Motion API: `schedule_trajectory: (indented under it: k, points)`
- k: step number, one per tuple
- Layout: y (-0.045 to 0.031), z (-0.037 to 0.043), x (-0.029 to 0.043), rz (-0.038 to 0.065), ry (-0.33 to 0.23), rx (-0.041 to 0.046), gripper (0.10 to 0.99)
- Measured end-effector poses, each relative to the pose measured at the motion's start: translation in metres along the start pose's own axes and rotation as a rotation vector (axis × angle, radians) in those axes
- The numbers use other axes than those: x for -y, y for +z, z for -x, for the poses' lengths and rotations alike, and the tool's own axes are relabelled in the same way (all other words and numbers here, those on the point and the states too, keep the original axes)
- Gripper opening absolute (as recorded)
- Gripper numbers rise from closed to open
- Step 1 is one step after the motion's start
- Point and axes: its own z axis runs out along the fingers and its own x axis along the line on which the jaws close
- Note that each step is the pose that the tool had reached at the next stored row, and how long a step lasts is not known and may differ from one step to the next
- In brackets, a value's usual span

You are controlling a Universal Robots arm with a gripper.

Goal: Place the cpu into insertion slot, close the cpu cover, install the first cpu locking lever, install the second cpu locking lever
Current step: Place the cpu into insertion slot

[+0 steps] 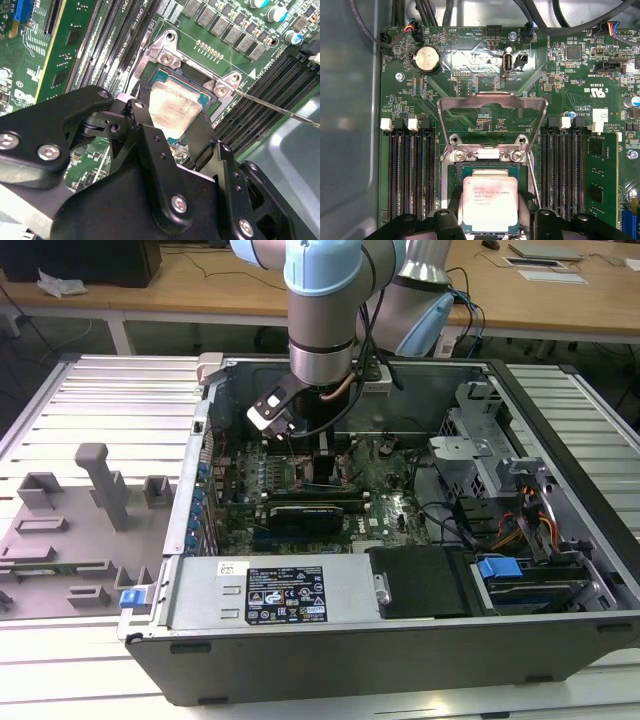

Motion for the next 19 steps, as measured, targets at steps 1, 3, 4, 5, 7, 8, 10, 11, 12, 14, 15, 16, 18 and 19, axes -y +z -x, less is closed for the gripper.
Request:
schedule_trajectory:
  k: [1, 3, 4, 5, 7, 8, 10, 11, 12, 14, 15, 16, 18, 19]
  points:
    - [0.0000, 0.0000, 0.0000, 0.000, 0.000, 0.0001, 0.529]
    - [-0.0001, 0.0000, 0.0000, 0.000, 0.000, -0.0002, 0.529]
    - [-0.0003, -0.0001, -0.0001, 0.000, 0.000, -0.0004, 0.529]
    - [-0.0003, -0.0001, -0.0001, 0.000, 0.000, -0.0005, 0.529]
    - [-0.0006, 0.0000, 0.0000, 0.000, 0.000, -0.0001, 0.529]
    - [-0.0005, 0.0000, 0.0000, 0.000, 0.000, -0.0001, 0.529]
    - [-0.0001, 0.0001, 0.0001, 0.000, 0.000, -0.0003, 0.529]
    - [0.0004, 0.0002, 0.0001, 0.000, 0.000, -0.0007, 0.529]
    - [0.0007, 0.0002, 0.0001, 0.000, 0.000, -0.0009, 0.529]
    - [0.0010, 0.0001, 0.0001, 0.000, 0.000, -0.0013, 0.529]
    - [0.0010, 0.0001, 0.0001, 0.000, 0.000, -0.0012, 0.529]
    - [0.0010, 0.0001, 0.0001, 0.000, 0.000, -0.0012, 0.529]
    - [0.0013, 0.0000, 0.0000, 0.000, 0.000, -0.0020, 0.529]
    - [0.0014, 0.0000, 0.0000, 0.001, 0.000, -0.0021, 0.541]
